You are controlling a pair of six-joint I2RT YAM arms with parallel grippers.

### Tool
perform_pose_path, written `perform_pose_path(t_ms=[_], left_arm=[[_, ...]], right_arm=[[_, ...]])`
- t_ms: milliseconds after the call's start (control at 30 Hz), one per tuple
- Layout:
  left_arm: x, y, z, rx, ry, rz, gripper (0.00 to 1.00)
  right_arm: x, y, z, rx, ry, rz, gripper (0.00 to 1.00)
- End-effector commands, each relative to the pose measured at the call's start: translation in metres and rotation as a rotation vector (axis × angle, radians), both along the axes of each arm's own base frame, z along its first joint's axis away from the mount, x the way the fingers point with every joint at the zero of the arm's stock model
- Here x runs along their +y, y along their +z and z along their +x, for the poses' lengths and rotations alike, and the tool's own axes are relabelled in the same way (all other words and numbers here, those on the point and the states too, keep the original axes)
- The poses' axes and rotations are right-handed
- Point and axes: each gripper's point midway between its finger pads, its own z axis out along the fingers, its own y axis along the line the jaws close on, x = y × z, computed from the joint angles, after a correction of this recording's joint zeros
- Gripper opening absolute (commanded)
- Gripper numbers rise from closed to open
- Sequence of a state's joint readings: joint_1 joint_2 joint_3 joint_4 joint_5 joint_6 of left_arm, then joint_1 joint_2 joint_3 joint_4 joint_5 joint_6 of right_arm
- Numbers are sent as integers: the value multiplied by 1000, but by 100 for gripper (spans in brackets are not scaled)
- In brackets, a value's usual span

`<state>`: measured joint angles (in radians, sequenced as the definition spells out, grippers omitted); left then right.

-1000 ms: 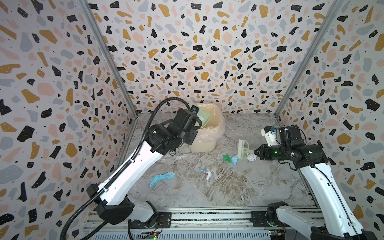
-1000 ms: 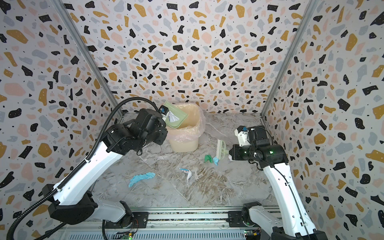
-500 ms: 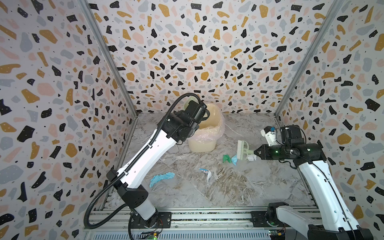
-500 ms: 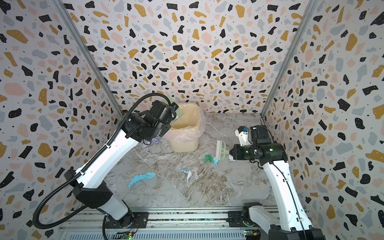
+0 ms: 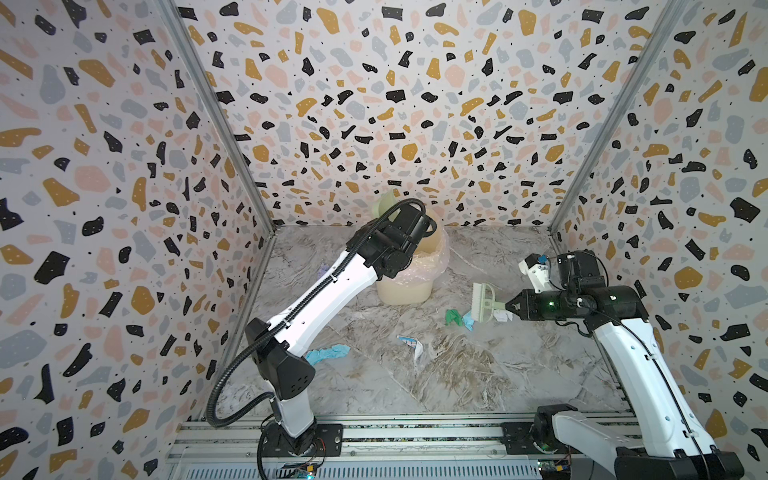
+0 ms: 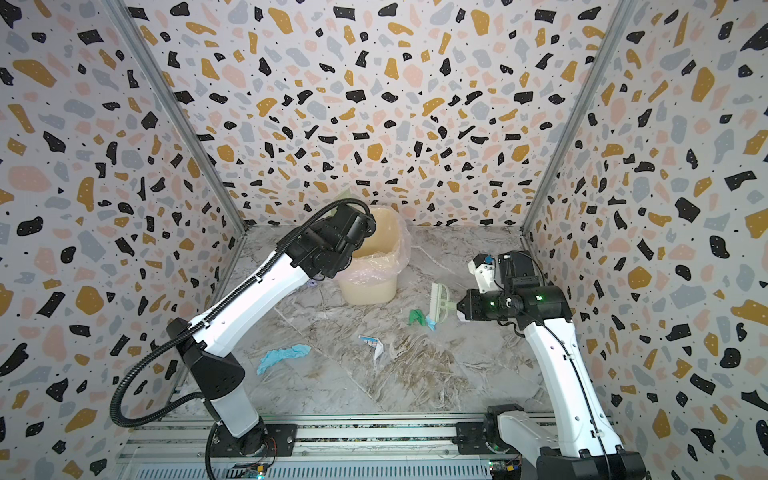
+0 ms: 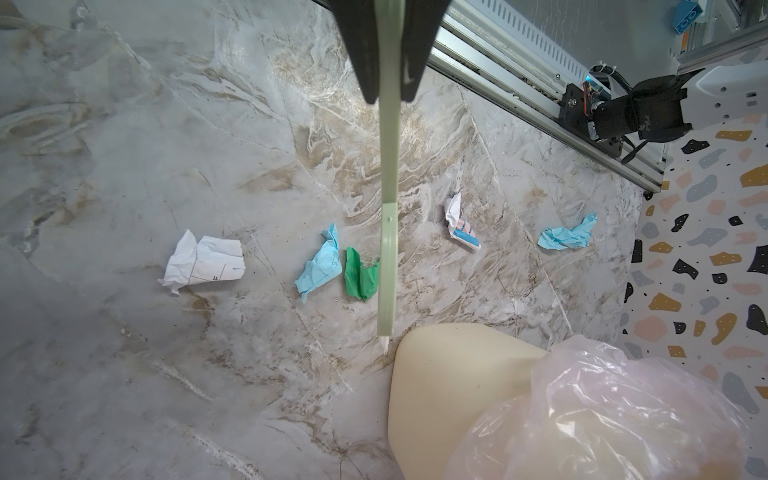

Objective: Sweep away the paper scraps from the table
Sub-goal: 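Tip the dustpan over the bin with the left gripper to empty it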

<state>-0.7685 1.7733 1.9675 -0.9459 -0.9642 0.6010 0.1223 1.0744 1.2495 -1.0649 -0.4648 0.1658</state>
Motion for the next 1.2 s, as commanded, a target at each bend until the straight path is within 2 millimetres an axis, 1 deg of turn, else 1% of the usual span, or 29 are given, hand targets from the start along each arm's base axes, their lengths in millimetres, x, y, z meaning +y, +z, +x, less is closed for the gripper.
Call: perform_pose_path(t_ms=[0, 67, 167, 400, 600, 733, 867, 1000, 1067, 1167], left_arm=[[-4, 4, 4, -39, -9, 107, 0], [-9, -4, 1, -30, -22, 146, 0], [-9, -10, -2, -29, -28, 191, 0], [-5, -9, -8, -51, -28, 231, 0], [1, -6, -10, -68, -12, 250, 0], [4, 1, -11, -85, 2, 258, 0], [3, 7, -12, -92, -14, 236, 0], [3, 7, -12, -92, -12, 231, 0], [3, 8, -12, -96, -9, 213, 0], [-1, 17, -13, -118, -12, 139, 0]], right_arm=[[2, -1, -2, 3, 15, 9, 0], [2, -1, -1, 5, 17, 12, 0], [3, -1, -1, 6, 18, 14, 0], [4, -2, -1, 8, 24, 22, 0], [4, -2, -1, 5, 23, 24, 0], [5, -1, -2, 4, 25, 25, 0], [4, 0, -2, 1, 24, 26, 0], [4, 0, -3, -5, 22, 24, 0], [3, -1, -3, -9, 18, 21, 0], [-1, -2, -2, -17, 6, 0, 0]])
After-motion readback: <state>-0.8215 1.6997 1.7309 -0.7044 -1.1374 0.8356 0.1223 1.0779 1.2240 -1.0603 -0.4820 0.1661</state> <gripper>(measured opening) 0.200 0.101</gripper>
